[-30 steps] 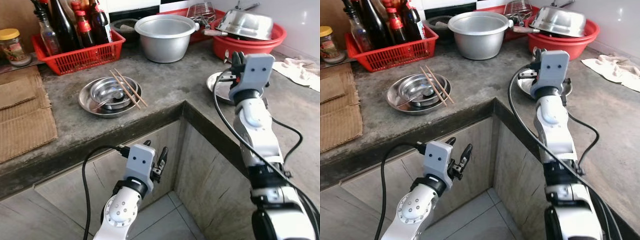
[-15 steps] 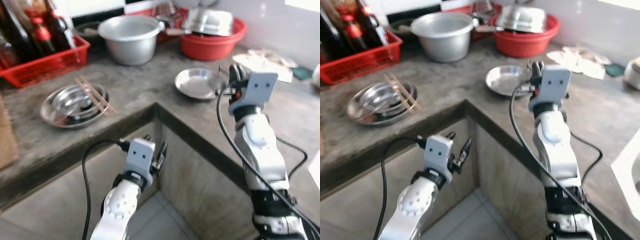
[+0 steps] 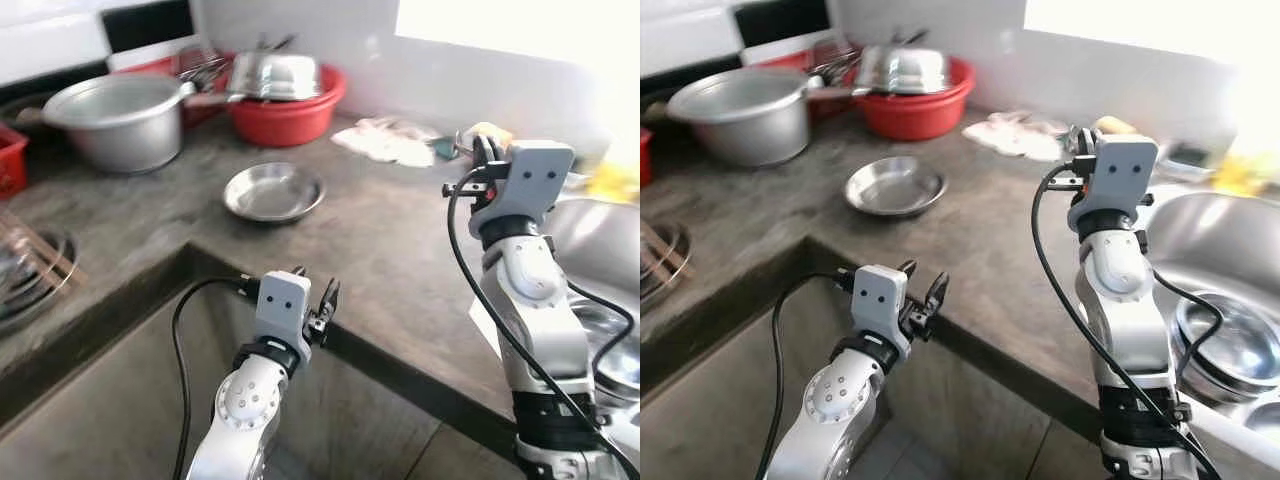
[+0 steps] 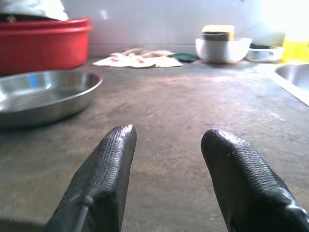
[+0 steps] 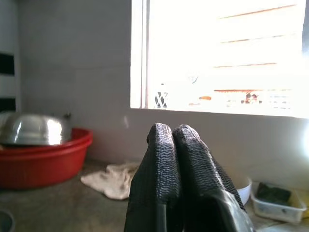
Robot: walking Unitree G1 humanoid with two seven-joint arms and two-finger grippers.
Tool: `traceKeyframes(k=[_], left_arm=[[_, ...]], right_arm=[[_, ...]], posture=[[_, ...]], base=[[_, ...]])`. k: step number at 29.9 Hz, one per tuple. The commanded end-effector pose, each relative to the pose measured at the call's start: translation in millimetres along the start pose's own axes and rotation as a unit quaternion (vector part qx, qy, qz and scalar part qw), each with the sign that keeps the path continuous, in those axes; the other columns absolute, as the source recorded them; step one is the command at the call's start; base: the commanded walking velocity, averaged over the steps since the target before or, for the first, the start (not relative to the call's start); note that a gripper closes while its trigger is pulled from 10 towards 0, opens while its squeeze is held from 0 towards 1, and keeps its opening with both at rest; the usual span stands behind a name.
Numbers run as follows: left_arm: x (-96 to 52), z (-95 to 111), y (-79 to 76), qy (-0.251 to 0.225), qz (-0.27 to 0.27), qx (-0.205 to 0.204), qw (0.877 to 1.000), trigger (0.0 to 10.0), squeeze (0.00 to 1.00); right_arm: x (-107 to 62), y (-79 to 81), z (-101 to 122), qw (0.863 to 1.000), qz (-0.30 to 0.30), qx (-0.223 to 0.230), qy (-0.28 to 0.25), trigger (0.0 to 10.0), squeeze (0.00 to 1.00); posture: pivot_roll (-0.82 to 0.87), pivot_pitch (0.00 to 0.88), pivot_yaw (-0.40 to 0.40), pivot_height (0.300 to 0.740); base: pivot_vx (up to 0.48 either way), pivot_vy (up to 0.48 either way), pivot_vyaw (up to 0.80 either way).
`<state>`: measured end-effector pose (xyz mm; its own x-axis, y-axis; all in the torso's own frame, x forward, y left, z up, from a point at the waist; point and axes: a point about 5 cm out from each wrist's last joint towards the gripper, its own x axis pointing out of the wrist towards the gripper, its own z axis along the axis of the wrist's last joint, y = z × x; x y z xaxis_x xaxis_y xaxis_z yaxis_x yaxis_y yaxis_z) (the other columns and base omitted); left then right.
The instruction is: Kitchen organization
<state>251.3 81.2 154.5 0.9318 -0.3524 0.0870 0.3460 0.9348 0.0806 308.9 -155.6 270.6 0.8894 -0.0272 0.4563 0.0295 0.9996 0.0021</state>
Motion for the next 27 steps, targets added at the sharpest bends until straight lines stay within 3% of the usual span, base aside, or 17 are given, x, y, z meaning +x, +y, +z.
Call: traceKeyframes(k=[1, 11, 16, 23, 27], left_arm=[[-0.8, 0.1, 1.5, -0.001, 0.002, -0.002, 1.0, 10.0, 0.0], [0.9, -0.2, 1.7, -0.003, 0.004, 0.015, 1.0, 10.0, 0.0], [0.9, -0.8, 0.8, -0.001, 0.0, 0.0, 1.0, 10.0, 0.0], [2.5, 0.0, 2.0, -0.002, -0.002, 0.003, 1.0, 10.0, 0.0], [3.8, 0.0, 3.7, -0.001, 0.002, 0.011, 1.0, 10.0, 0.0]], right_arm=[[0.0, 2.2, 1.6, 1.0, 0.002, -0.003, 0.004, 0.0, 0.0], [-2.2, 2.7, 0.0, 1.0, -0.003, -0.009, 0.019, 0.0, 0.0], [-3.4, 3.1, -2.7, 1.0, -0.006, -0.009, 0.028, 0.0, 0.0], [-4.8, 4.6, -5.3, 0.999, -0.006, -0.012, 0.036, 0.0, 0.0], [-5.1, 4.3, -6.5, 0.999, -0.009, -0.025, 0.042, 0.0, 0.0]], posture=[[0.03, 0.041, -0.01, 0.74], [0.03, 0.052, -0.008, 0.74], [0.03, 0.053, -0.008, 0.74], [0.03, 0.05, -0.003, 0.74], [0.03, 0.05, -0.003, 0.74]], base=[[0.0, 0.48, -0.74], [0.0, 0.0, -0.73], [0.0, 0.0, -0.73], [0.0, 0.479, -0.74], [0.0, 0.0, -0.72]])
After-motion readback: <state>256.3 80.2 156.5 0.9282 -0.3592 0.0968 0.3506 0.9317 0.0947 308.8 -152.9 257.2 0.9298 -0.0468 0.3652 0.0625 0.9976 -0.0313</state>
